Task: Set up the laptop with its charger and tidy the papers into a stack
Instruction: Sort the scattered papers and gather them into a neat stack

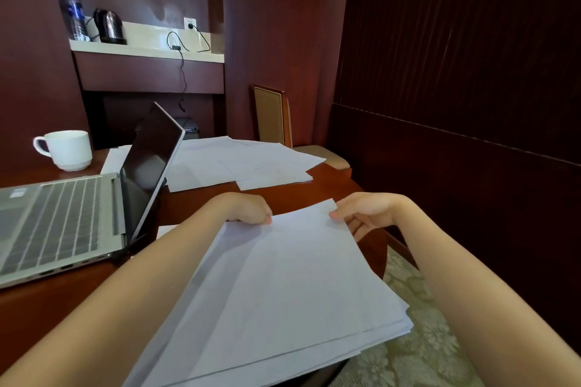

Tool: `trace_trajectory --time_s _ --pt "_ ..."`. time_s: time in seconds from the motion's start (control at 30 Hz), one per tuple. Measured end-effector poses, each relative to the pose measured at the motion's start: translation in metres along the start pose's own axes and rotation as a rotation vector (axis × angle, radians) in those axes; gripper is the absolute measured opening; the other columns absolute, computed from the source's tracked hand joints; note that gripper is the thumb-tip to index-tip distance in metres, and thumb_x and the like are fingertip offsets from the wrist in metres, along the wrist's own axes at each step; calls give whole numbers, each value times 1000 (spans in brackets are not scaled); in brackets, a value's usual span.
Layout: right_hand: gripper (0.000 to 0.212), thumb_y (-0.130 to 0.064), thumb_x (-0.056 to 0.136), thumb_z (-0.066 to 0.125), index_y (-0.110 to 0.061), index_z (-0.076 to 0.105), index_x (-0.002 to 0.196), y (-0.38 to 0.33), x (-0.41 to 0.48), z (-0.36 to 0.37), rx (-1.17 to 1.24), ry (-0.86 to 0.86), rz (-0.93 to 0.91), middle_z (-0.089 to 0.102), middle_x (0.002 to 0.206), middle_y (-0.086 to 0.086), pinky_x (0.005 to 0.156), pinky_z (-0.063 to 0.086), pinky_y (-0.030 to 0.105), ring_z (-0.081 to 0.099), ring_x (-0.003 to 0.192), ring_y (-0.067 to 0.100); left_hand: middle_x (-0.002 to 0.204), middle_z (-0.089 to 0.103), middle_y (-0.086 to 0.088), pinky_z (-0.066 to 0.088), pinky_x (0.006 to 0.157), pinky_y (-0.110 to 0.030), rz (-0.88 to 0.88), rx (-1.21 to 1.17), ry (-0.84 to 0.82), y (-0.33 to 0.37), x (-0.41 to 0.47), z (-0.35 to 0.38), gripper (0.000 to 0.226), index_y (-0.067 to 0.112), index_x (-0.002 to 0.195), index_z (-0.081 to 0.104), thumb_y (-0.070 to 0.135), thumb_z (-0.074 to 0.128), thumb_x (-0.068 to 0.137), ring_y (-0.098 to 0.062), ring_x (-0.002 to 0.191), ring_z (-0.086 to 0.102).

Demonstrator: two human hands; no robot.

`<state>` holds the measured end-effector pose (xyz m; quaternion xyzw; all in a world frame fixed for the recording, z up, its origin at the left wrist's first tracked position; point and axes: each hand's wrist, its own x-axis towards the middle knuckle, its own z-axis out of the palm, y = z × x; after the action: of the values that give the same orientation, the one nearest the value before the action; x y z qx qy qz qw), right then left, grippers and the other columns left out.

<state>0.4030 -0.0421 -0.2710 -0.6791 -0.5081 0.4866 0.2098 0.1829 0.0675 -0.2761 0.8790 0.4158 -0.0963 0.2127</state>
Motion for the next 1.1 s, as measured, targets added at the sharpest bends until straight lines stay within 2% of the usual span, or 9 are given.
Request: trace_trajectory --time_s 0.1,0.17,0.3,0.4,0.47,0.6,0.77,0.93,1.1 --pt "6 -14 90 61 -15 64 85 0 11 4 -73 152 1 69 97 7 61 55 23 68 77 16 73 38 -2 33 59 -25 -41 -12 -68 -1 1 4 26 12 68 44 14 42 94 -17 63 37" --pt "14 -10 87 62 -15 59 75 0 20 3 -132 204 65 67 95 8 54 50 20 65 75 16 88 44 -5 42 68 -28 -50 -29 -99 -1 1 1 12 11 87 54 16 45 94 -24 80 46" --pt "5 -8 86 61 -12 59 82 -4 33 4 -233 190 211 61 90 7 47 46 17 60 71 15 118 50 -4 46 91 -35 -76 -119 -154 -3 -5 -9 34 14 128 51 13 51 94 -22 113 49" --pt "5 -15 83 66 -13 64 86 -15 35 4 -385 199 262 62 90 4 54 47 18 56 68 13 132 50 -3 45 94 -35 -94 -101 -124 -11 -3 -16 37 18 132 47 19 49 95 -20 120 50" --pt "24 -21 83 67 -15 61 106 -20 39 5 -462 227 248 60 103 4 58 48 19 58 74 13 140 44 -1 42 100 -35 -105 -13 -61 -18 3 -17 41 20 136 43 28 47 96 -21 126 44" --pt "40 -28 93 55 -18 44 130 -28 60 16 -499 395 46 48 127 5 82 46 28 50 112 23 145 38 -4 33 107 -38 -184 160 36 -35 18 -6 51 17 140 40 45 36 97 -26 132 38" --pt "50 -36 97 45 -23 32 144 -41 96 41 -699 218 -17 30 151 4 110 28 41 31 137 27 153 16 -15 17 112 -50 -364 330 174 -59 31 8 59 24 148 23 52 27 97 -36 140 18" --pt "57 -50 96 37 -34 19 148 -55 130 63 -868 219 -27 0 158 8 114 7 55 -4 145 33 153 15 -19 16 113 -51 -503 287 259 -86 51 2 57 21 146 29 51 24 98 -37 140 16" --pt "58 -55 96 32 -36 18 148 -65 159 66 -904 254 -43 -7 158 9 112 -2 60 -13 144 33 154 6 -21 14 113 -48 -563 318 363 -98 77 -4 56 12 142 36 47 23 99 -37 142 10"
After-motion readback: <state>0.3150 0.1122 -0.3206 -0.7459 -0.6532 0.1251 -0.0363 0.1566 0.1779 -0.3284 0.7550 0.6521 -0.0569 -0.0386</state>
